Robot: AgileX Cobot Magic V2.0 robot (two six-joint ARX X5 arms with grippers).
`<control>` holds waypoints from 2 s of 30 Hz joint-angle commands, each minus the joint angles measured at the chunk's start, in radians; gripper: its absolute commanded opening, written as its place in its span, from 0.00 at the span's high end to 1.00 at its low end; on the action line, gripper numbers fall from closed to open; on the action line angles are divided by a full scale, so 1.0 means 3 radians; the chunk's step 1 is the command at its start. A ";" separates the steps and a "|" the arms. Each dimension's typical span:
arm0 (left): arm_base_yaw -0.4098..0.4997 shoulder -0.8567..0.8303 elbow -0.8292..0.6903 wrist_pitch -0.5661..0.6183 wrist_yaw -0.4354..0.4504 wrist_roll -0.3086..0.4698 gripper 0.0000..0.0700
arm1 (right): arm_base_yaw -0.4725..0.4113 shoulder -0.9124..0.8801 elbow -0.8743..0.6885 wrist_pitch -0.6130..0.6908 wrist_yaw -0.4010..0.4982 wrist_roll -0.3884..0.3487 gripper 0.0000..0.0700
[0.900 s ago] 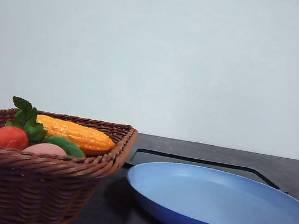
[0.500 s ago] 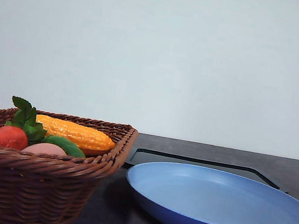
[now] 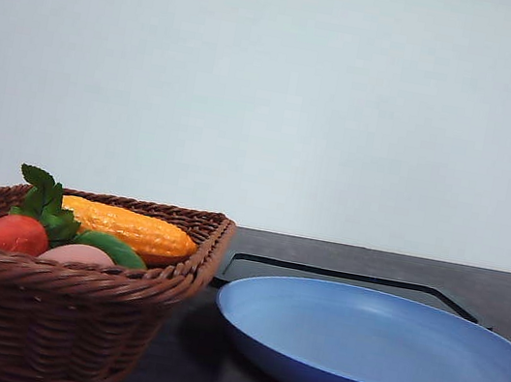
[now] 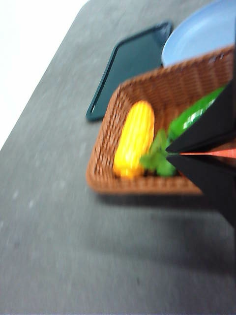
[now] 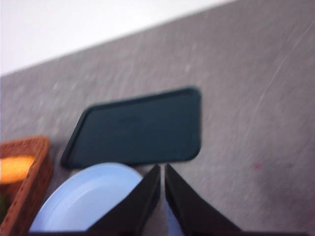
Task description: Transfer egg from basket to plate and serve
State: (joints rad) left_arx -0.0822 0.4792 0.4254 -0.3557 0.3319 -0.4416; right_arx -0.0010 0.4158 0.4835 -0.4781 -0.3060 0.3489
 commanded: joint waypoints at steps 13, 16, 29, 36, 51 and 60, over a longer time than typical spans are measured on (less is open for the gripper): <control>-0.0265 0.1057 0.0567 -0.0313 0.1141 0.0474 0.99 | 0.0024 0.1229 0.0260 -0.0311 -0.0815 -0.0169 1.00; -0.0314 0.1107 0.0567 -0.0321 0.1193 0.0473 0.89 | 0.0068 0.1421 0.0260 -0.0330 -0.0813 -0.0202 0.98; -0.0329 0.1109 0.0567 -0.0312 0.1192 0.0471 0.58 | 0.0386 0.2191 0.0260 -0.0130 -0.0543 -0.0256 0.68; -0.0329 0.1109 0.0567 -0.0319 0.1192 0.0471 0.58 | 0.0533 0.2658 0.0260 0.0218 -0.0547 -0.0216 0.68; -0.0329 0.1109 0.0567 -0.0334 0.1192 0.0448 0.58 | 0.0605 0.3052 0.0265 0.0552 -0.0547 -0.0088 1.00; -0.0462 0.1109 0.0567 -0.0339 0.1196 0.0335 0.39 | 0.0585 0.2607 0.0266 0.0413 -0.0532 -0.0008 1.00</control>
State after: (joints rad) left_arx -0.2136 0.8051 0.5816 -0.4641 0.6842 -0.3282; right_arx 0.1746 1.2034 0.5491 -0.3620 -0.4633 0.3313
